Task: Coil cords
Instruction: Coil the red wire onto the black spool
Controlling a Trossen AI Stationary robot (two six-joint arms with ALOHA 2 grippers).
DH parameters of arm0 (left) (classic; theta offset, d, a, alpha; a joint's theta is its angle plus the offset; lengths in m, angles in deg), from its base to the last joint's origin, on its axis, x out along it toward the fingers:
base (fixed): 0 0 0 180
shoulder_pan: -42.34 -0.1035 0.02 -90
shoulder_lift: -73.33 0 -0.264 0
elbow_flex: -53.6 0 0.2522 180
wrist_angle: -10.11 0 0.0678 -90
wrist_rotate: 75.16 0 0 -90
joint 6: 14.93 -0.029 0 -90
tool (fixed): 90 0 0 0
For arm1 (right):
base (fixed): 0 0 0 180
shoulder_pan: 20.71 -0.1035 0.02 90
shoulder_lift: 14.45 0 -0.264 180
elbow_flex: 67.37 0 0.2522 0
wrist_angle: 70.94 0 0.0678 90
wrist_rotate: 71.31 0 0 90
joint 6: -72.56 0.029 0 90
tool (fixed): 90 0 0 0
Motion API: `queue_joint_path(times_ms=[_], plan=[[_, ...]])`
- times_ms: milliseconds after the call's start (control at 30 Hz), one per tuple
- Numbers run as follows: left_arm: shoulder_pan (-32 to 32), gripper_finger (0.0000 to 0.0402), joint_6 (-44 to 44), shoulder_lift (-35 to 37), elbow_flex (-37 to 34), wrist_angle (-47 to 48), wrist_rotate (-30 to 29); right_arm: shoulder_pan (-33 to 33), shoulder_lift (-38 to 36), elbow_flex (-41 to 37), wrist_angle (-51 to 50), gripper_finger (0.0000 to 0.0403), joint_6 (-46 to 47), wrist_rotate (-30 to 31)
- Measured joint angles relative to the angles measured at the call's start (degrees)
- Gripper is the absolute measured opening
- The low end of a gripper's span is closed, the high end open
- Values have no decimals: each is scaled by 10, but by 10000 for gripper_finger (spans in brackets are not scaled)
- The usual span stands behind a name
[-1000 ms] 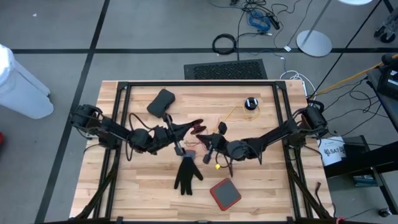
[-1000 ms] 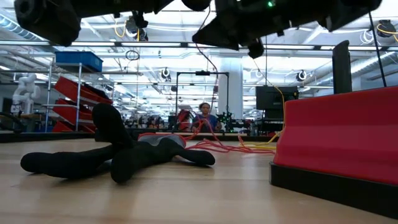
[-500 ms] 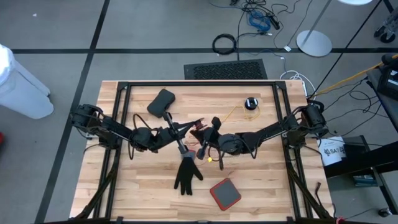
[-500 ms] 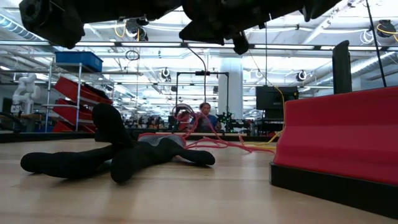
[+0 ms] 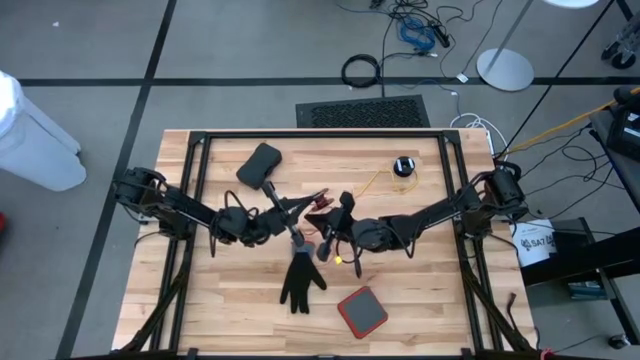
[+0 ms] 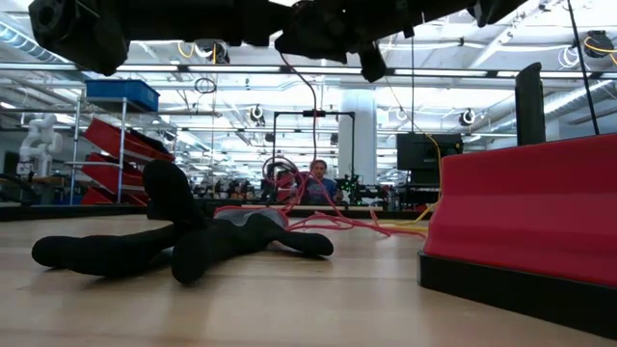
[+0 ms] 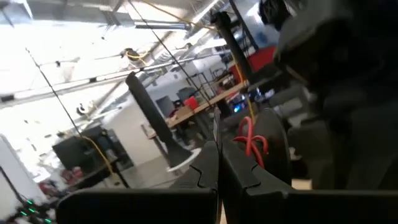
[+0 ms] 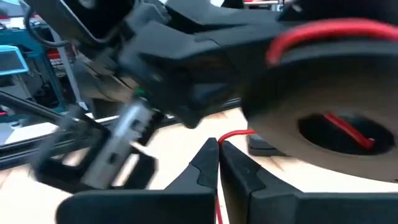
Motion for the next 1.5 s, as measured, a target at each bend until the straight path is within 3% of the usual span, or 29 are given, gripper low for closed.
queue_joint_path(times_ms=[433, 767, 1100, 1500], plan=[[7, 0, -162, 0, -6, 53, -34, -5, -1, 0, -13, 0, 14, -11], [36, 0, -252, 0, -6, 92, -81, -10, -39, 0, -141, 0, 38, -11], [65, 0, -237, 0, -6, 109, -106, -12, -131, 0, -326, 0, 16, -12], [90, 0, -57, 12, -6, 108, -53, -3, -158, 0, -413, 1, -66, -10]])
